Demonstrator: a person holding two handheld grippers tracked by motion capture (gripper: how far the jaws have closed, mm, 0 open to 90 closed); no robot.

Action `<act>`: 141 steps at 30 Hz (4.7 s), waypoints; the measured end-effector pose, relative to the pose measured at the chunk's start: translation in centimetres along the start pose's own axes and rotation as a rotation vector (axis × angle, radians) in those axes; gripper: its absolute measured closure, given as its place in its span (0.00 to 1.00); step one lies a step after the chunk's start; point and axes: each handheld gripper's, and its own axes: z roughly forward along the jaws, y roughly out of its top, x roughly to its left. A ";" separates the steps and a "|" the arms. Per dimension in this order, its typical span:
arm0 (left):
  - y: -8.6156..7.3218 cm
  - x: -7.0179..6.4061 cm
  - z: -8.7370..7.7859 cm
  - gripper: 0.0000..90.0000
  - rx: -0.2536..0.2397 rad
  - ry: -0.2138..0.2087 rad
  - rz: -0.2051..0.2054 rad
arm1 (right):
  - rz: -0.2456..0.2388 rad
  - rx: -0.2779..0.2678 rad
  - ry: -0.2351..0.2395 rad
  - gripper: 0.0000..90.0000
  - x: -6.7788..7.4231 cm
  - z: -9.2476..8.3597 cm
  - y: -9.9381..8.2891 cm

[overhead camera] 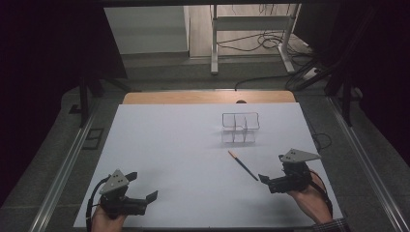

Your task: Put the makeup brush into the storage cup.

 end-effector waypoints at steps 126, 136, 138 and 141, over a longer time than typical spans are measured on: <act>0.1 -0.2 0.4 0.01 0.021 -0.008 0.017 | -0.025 0.292 0.018 0.26 -0.9 10.1 8.0; 0.1 -0.1 0.4 0.01 0.024 -0.010 0.020 | -0.043 0.329 0.016 0.31 -0.5 11.2 8.6; 0.1 -0.1 0.4 0.01 0.023 -0.010 0.019 | -0.050 0.339 0.013 0.32 -0.4 11.4 8.7; 0.1 -0.1 0.4 0.01 0.023 -0.010 0.019 | -0.056 0.348 0.013 0.35 -0.3 11.7 8.9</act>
